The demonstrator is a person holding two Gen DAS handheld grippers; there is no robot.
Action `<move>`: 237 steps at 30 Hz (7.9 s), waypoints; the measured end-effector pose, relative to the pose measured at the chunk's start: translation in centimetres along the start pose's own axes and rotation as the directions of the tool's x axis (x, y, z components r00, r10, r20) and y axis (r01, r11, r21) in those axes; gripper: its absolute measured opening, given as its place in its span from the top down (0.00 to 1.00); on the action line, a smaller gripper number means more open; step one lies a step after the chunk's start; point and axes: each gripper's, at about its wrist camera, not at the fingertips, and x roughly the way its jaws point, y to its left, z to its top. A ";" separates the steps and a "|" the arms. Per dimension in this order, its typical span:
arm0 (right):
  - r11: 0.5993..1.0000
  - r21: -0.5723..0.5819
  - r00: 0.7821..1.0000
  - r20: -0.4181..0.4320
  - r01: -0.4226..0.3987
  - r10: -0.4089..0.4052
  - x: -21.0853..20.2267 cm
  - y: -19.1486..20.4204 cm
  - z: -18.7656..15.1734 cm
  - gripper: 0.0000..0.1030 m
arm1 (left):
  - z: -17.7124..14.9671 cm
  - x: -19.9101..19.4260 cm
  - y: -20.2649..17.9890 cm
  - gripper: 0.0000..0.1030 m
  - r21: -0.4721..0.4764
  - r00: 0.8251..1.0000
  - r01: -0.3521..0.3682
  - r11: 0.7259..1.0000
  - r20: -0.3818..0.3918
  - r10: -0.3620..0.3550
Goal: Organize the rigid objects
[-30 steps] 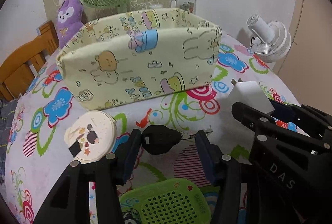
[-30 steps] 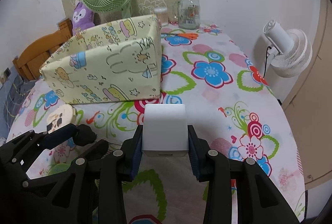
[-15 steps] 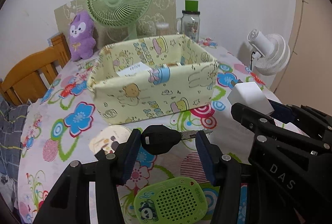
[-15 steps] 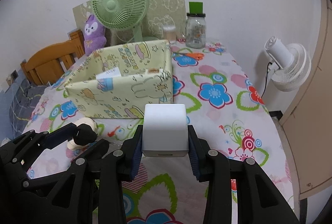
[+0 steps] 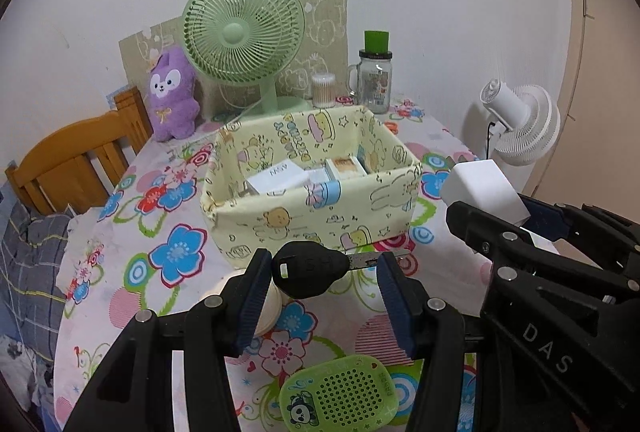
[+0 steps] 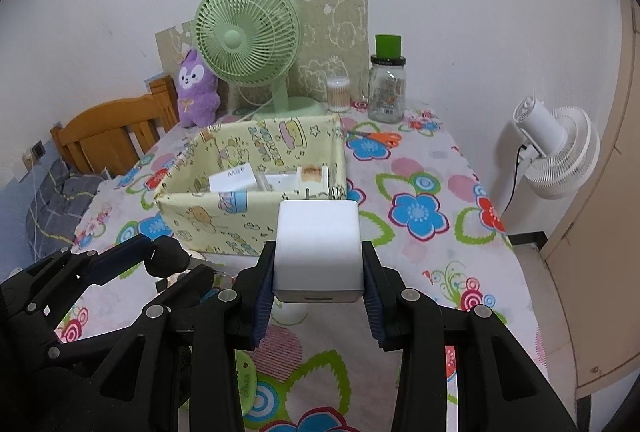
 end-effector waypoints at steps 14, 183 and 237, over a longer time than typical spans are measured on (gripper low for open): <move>1.000 -0.029 1.000 0.019 -0.013 0.013 -0.1 0.6 2.0 0.59 | 1.8 0.1 0.6 0.46 -0.008 1.000 -0.013 1.000 0.019 0.013; 0.998 -0.061 1.000 -0.005 0.026 -0.027 0.5 6.0 -5.3 0.04 | -6.5 0.0 5.3 0.00 0.042 0.999 -0.038 0.998 -0.023 0.039; 0.995 -0.095 0.961 -0.274 -0.006 -0.021 6.8 10.2 -10.9 0.08 | -11.7 3.1 9.7 0.00 0.301 0.984 -0.177 0.937 0.021 0.179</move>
